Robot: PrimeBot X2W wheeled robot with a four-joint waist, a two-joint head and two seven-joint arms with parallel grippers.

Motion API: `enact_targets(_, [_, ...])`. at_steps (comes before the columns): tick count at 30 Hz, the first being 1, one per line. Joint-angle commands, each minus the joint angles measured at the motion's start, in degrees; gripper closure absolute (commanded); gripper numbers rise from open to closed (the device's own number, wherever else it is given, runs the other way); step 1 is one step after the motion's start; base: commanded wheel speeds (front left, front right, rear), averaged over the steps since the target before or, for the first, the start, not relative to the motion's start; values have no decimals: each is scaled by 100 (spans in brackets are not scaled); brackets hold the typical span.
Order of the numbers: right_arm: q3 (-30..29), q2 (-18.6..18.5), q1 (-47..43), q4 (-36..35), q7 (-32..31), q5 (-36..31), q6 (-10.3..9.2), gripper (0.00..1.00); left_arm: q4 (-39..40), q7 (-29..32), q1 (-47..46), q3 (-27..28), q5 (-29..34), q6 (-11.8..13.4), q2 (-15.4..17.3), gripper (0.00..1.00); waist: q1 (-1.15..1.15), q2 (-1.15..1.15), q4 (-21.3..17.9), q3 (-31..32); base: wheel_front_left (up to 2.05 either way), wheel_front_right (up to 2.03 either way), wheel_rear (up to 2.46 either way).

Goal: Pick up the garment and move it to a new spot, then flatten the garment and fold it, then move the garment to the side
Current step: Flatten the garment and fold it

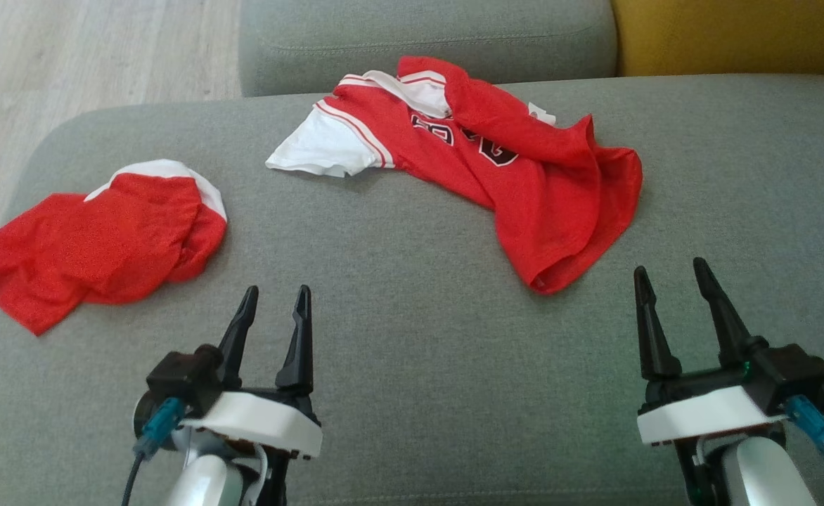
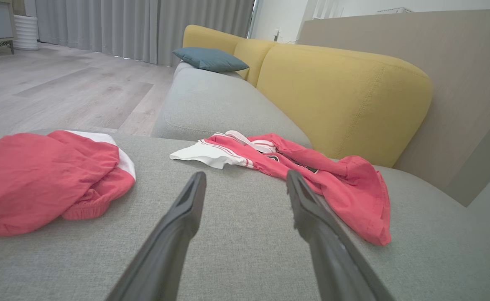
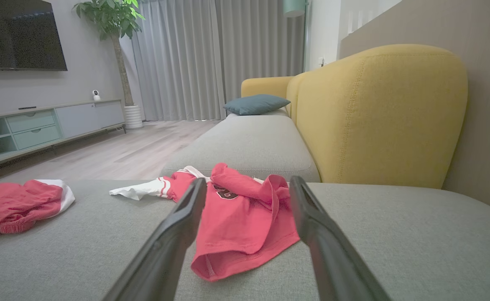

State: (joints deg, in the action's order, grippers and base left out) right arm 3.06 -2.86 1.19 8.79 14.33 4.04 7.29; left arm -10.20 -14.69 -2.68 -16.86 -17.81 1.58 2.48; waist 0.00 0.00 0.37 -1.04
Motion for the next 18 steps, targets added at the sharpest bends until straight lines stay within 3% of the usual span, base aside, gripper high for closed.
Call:
enact_targets(1, [117, -3, 105, -248, -2, 33, 20, 0, 231, -30, -215, 191, -17, 26, 40, 0, 0, 0, 17, -16, 0, 0, 0])
enact_targets(9, [86, -2, 270, -388, -164, -187, 20, 0, 301, -30, -373, 64, 16, -1, 40, 0, 0, 0, 297, -242, 0, 0, 0])
enact_targets(18, [691, -146, 1471, -43, -830, -955, 20, 0, 384, -30, -751, -225, -134, 33, 40, 0, 0, 0, 1082, -877, 0, 0, 0])
